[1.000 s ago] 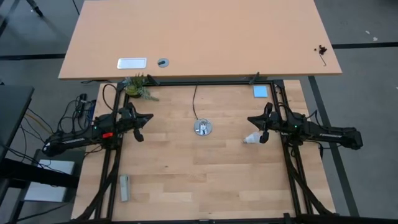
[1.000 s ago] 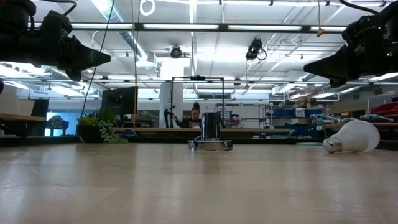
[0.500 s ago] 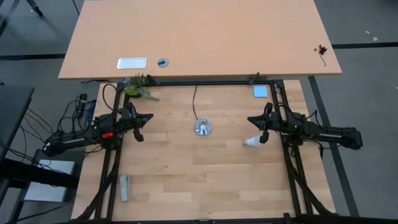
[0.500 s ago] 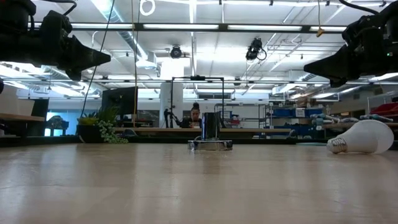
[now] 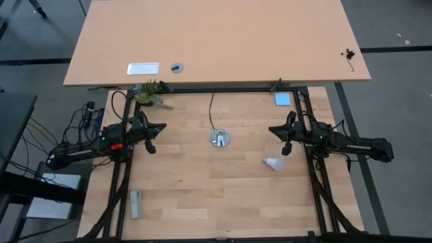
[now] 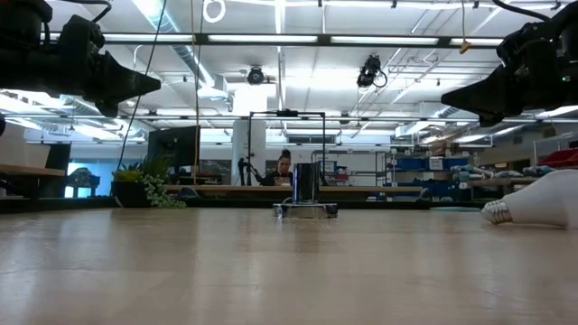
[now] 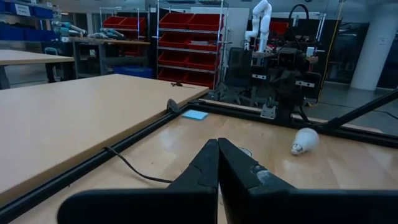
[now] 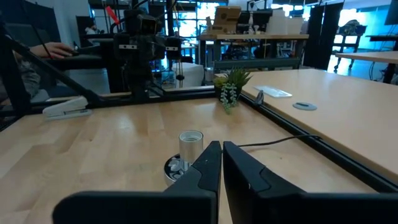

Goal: Screw lightbulb
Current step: Return to Home Position

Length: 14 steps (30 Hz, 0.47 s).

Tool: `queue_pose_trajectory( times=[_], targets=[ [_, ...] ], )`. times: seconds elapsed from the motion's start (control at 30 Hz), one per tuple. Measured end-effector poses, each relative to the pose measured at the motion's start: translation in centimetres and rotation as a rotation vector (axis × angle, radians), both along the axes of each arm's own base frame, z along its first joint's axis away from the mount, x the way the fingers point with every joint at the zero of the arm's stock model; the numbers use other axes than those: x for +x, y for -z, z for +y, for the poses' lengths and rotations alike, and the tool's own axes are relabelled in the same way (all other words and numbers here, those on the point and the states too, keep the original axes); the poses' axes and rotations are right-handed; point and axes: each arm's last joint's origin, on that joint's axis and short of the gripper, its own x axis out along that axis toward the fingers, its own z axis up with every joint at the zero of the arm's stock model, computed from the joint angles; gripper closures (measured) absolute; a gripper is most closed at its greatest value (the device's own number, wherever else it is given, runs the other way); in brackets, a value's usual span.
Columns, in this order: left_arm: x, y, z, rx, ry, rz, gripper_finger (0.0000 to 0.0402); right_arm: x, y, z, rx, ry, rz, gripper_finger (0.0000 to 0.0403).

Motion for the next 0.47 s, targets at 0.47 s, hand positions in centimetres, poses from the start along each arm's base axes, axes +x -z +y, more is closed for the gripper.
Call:
queue_pose_trajectory(
  times=[0.47],
  targets=[
    [0.00,0.00,0.00,0.000,0.001,0.000,0.0394,0.00,0.00,0.00,0.000,0.000,0.000,0.0378]
  ],
)
